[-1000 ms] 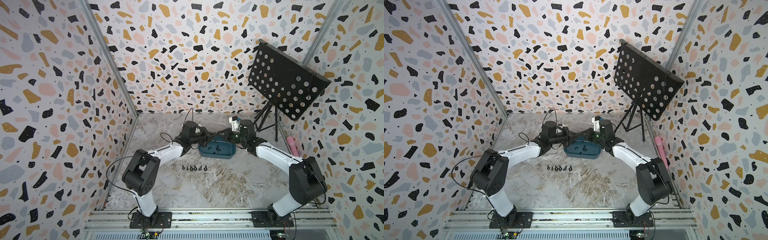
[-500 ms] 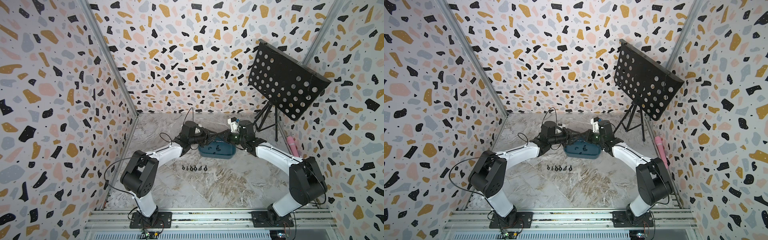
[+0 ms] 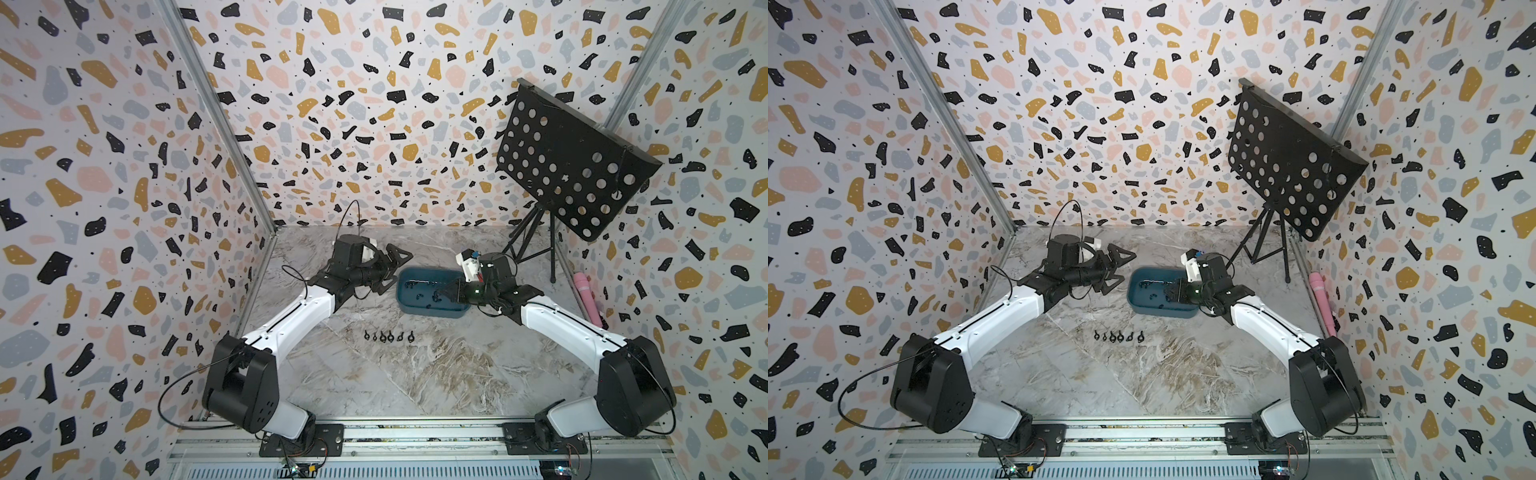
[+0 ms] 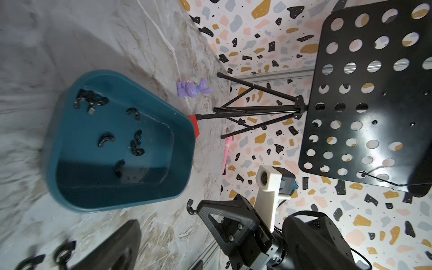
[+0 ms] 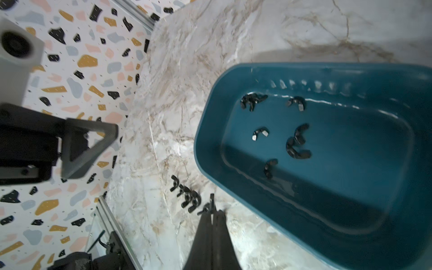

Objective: Take out the wing nut from the storage box
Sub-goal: Pick up the wing nut from the storage box, then place the wing nut at the center of the board.

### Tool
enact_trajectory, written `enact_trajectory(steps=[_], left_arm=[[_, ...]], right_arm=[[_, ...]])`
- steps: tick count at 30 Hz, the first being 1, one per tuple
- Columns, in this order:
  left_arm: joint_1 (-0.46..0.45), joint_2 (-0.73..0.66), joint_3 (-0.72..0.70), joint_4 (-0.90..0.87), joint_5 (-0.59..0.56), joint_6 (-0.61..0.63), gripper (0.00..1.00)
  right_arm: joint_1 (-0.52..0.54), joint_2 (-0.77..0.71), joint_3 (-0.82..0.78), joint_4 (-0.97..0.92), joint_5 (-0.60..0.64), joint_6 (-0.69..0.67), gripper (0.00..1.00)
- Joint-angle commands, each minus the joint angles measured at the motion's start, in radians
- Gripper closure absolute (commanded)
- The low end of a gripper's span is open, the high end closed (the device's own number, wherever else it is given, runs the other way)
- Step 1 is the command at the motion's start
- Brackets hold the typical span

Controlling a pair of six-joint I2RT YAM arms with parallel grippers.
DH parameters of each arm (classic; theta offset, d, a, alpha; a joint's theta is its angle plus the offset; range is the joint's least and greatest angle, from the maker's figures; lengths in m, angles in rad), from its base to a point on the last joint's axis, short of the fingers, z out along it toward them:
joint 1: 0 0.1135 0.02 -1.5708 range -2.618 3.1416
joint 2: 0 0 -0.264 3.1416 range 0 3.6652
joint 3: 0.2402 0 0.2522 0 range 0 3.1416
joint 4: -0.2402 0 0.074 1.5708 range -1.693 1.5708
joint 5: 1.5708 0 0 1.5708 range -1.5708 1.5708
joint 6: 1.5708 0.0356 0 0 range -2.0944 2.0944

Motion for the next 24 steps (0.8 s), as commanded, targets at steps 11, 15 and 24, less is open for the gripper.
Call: enact_trajectory(steps=[11, 15, 24], left_arm=[[0.058, -0.177, -0.032, -0.346, -0.093, 0.275, 0.0], [0.066, -0.221, -0.058, -0.38, -0.1, 0.286, 0.0], [0.072, -0.285, -0.085, -0.452, -0.123, 0.354, 0.0]], right_arm=[[0.243, -0.027, -0.127, -0.071, 0.316, -0.122, 1.0], [0.307, 0.023, -0.129, -0.031, 0.37, -0.115, 1.0], [0.39, 0.14, -0.082, 0.023, 0.461, -0.122, 1.0]])
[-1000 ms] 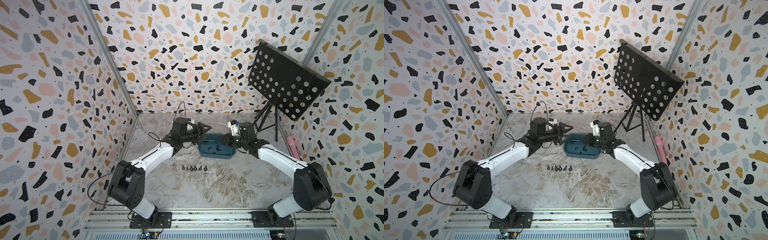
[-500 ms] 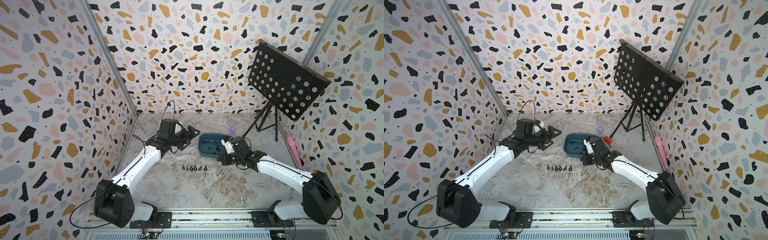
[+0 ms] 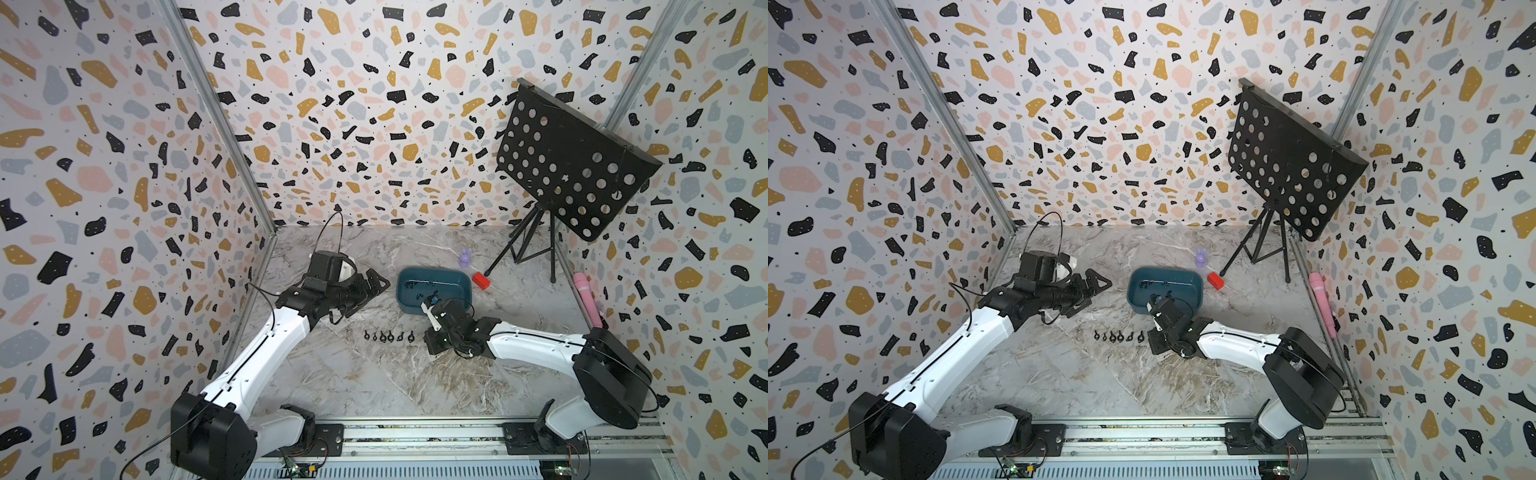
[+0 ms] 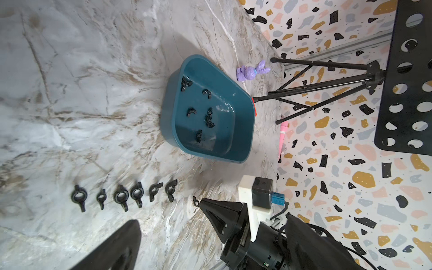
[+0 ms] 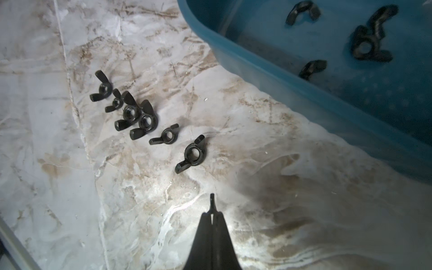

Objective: Take out the wing nut from the storage box
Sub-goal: Place the wing nut at the center of the board.

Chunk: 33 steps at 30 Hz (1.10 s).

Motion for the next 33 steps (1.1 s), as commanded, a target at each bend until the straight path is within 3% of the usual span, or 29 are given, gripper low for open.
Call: enact_trajectory(steps=[1, 24, 33], left_arm=[[0.008, -0.034, -0.007, -0.039, -0.024, 0.059, 0.0], [0.017, -0.066, -0.029, -0.074, -0.018, 0.074, 0.0], [0.019, -0.065, -0.029, -0.073, -0.019, 0.074, 0.0]], right_arm=[[0.018, 0.027, 0.046, 0.027, 0.055, -0.012, 1.0], [0.031, 0.16, 0.093, 0.103, 0.114, -0.02, 1.0], [0.037, 0.14, 0.053, 0.112, 0.12, 0.0, 0.92]])
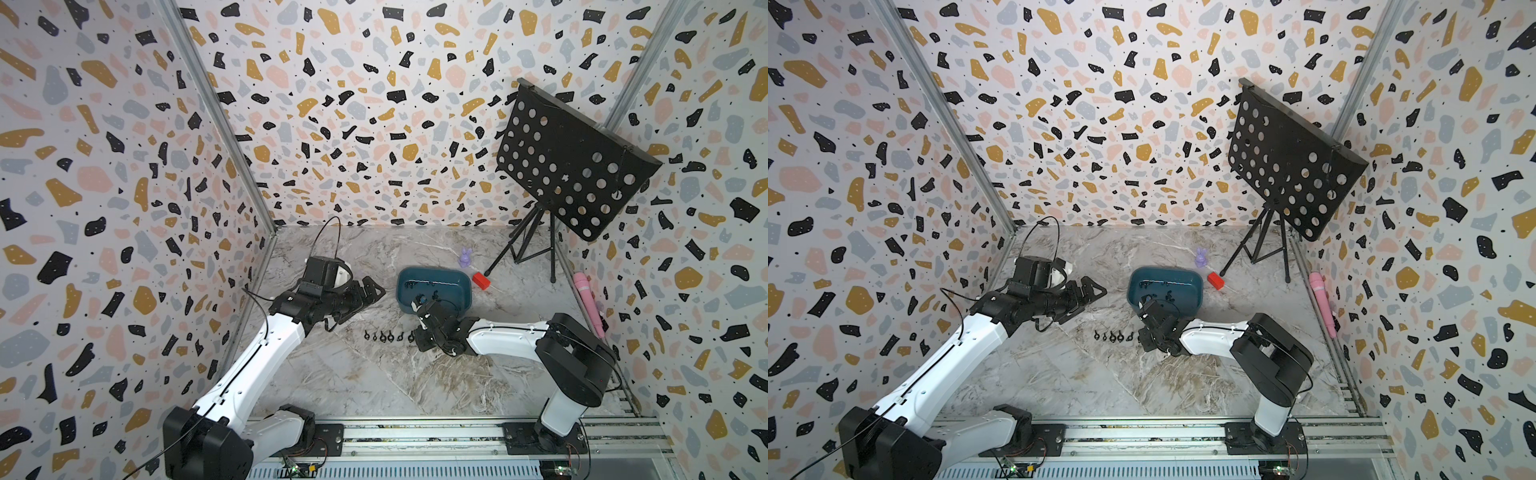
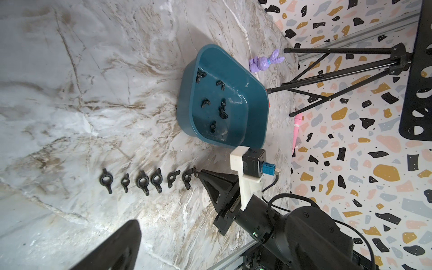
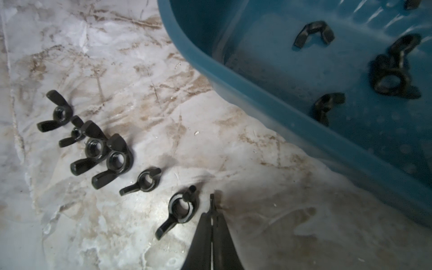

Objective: Take out the wing nut from the storage box
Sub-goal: Place the wing nut at the center of the board.

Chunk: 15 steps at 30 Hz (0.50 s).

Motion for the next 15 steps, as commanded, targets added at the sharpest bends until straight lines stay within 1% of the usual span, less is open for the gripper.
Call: enact_trajectory(steps=[1, 13, 15], left_arm=[[0.006, -0.015, -0.009, 0.008, -0.003, 0.018, 0.0], [0.006, -0.011, -0.004, 0.009, -0.003, 0.018, 0.0], [0.006, -0.007, -0.002, 0.01, -0.007, 0.022, 0.0]], right_arm=[[0.008, -0.032, -0.011, -0.004, 0.017, 0.011, 0.89], [0.012, -0.073, -0.015, -0.03, 0.035, 0.018, 0.8], [0.011, -0.094, -0.004, -0.073, 0.048, 0.015, 0.77]])
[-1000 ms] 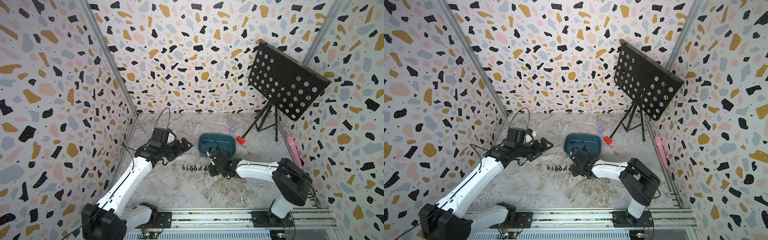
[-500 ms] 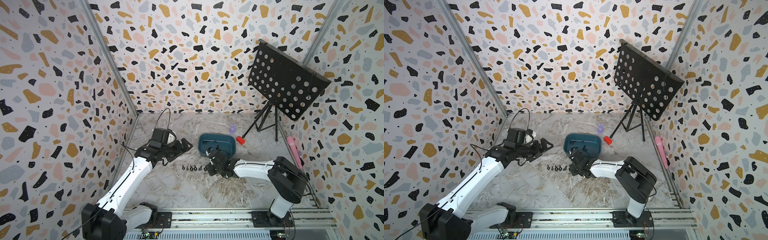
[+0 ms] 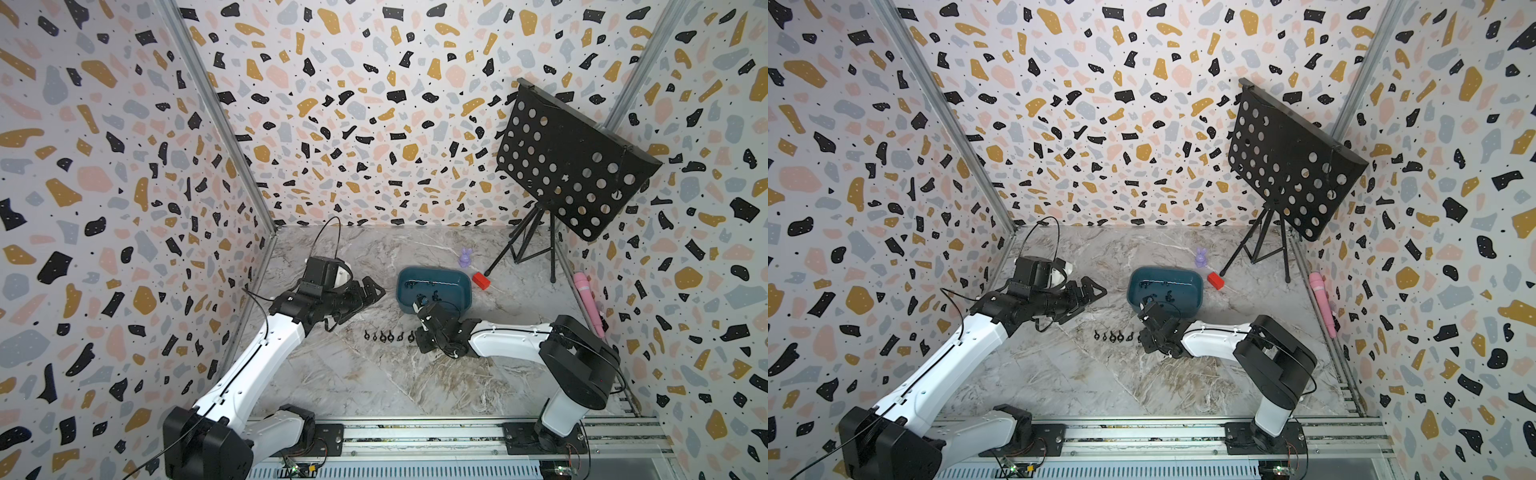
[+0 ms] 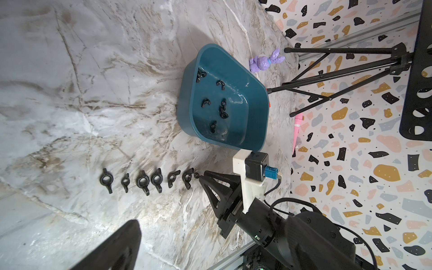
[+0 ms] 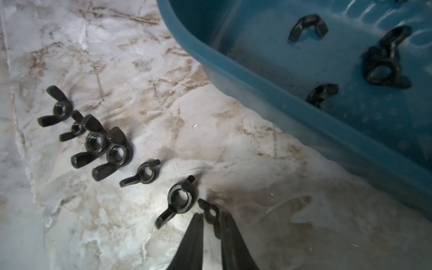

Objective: Take out the wing nut from the storage box
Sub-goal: Place the wing nut at the center of the board, then adjust the storage box at the center of the board.

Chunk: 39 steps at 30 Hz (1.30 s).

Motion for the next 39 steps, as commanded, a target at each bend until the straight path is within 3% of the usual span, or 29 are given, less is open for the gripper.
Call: enact_trajectory(steps=[1, 4, 12, 17, 21, 32, 39], left_arm=[[0.006, -0.005, 0.0, 0.009, -0.008, 0.024, 0.0], [0.006, 0.004, 0.005, 0.008, -0.025, 0.022, 0.0], [0.006, 0.051, 0.045, 0.009, -0.072, 0.083, 0.0], [0.008, 0.104, 0.069, 0.009, -0.114, 0.098, 0.0], [0.009, 0.157, 0.079, 0.037, -0.121, 0.098, 0.0], [0.009, 0.354, 0.174, 0.04, -0.1, 0.171, 0.01], [0.01, 0.396, 0.206, 0.04, -0.065, 0.178, 0.0]], right_arm=[[0.004, -0.069, 0.022, -0.073, 0.036, -0.004, 0.75], [0.001, -0.112, 0.048, -0.121, 0.053, -0.014, 0.63], [-0.085, -0.215, 0.147, -0.281, 0.058, -0.063, 0.14], [-0.193, -0.229, 0.205, -0.343, -0.025, -0.08, 0.01], [-0.266, -0.207, 0.236, -0.367, -0.09, -0.083, 0.0], [-0.413, -0.109, 0.298, -0.447, -0.13, -0.104, 0.0], [-0.481, -0.018, 0.336, -0.467, -0.074, -0.078, 0.19]])
